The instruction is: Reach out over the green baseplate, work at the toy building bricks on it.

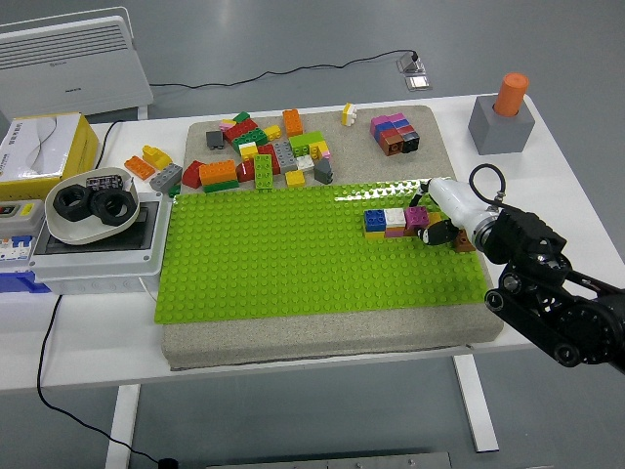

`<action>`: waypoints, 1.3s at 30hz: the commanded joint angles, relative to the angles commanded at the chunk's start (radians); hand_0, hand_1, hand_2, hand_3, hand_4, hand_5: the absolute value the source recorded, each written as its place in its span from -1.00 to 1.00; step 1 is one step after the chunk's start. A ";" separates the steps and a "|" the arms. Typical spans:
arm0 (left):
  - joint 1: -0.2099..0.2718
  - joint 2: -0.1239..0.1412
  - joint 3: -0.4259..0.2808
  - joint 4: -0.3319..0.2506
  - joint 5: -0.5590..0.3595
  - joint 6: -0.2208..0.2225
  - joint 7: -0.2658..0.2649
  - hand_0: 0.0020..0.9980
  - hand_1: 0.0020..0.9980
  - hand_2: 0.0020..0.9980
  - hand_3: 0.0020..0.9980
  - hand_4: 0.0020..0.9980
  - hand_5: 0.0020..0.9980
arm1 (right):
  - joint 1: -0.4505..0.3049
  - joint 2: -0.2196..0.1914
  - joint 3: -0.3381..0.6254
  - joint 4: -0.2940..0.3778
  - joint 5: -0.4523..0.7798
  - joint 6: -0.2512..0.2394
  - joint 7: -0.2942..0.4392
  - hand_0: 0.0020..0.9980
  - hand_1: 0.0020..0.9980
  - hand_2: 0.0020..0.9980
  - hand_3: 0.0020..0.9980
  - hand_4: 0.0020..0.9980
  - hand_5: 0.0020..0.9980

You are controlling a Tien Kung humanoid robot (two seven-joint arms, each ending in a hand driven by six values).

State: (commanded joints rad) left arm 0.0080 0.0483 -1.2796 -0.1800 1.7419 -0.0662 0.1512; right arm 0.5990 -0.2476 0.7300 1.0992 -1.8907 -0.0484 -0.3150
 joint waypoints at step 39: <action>-0.004 0.004 0.022 0.000 -0.039 -0.003 -0.007 0.45 -0.26 -0.34 0.00 -0.43 -1.00 | 0.001 0.003 0.005 0.004 0.002 -0.002 0.000 0.61 0.63 0.70 0.32 0.29 -0.79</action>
State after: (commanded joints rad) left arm 0.0035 0.0527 -1.2577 -0.1800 1.7024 -0.0694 0.1442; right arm 0.5997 -0.2442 0.7346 1.1036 -1.8883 -0.0502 -0.3155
